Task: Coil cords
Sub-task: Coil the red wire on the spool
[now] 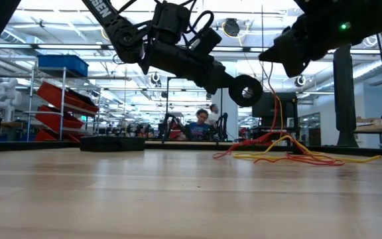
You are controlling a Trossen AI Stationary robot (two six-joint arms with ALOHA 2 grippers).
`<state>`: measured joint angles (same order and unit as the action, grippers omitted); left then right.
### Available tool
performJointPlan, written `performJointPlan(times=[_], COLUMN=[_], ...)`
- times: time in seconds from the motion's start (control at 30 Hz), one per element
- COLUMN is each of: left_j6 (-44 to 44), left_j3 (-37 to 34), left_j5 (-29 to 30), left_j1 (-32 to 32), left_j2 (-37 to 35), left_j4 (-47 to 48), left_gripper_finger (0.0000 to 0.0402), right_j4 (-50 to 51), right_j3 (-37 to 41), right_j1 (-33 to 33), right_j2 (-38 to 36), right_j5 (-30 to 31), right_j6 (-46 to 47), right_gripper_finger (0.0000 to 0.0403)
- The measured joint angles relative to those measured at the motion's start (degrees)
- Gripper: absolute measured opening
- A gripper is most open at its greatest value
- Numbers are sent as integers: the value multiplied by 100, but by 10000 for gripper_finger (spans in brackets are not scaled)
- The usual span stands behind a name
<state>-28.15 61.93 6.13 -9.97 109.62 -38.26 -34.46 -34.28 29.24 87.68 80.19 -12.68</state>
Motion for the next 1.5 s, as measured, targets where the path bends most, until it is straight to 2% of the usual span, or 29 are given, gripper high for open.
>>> performJointPlan(times=[0.17,0.33,0.53,0.83,1.0,1.33,1.5], left_j6=[-231,-69,336,523,782,962,694], left_j3=[0,-3,-2,-2,-2,-2,-2], left_j5=[266,371,305,214,165,41,-24], left_j1=[110,101,31,27,-64,-89,-97], left_j2=[14,55,55,57,57,59,61], left_j4=[-36,-144,-485,-606,-993,-1559,-1523], left_gripper_finger=[0,0,0,0,0,0,0], right_j4=[-455,-244,124,103,118,-636,-741], right_j3=[0,0,0,0,0,-2,-1], right_j1=[-165,-360,-497,-569,-570,-376,52], right_j2=[0,0,7,7,7,7,-19], right_j5=[-468,-1141,-1454,-1775,-1892,-1417,-9], right_j6=[-219,110,568,612,769,-10,-540], right_gripper_finger=[6,2,1,1,10,60,76])
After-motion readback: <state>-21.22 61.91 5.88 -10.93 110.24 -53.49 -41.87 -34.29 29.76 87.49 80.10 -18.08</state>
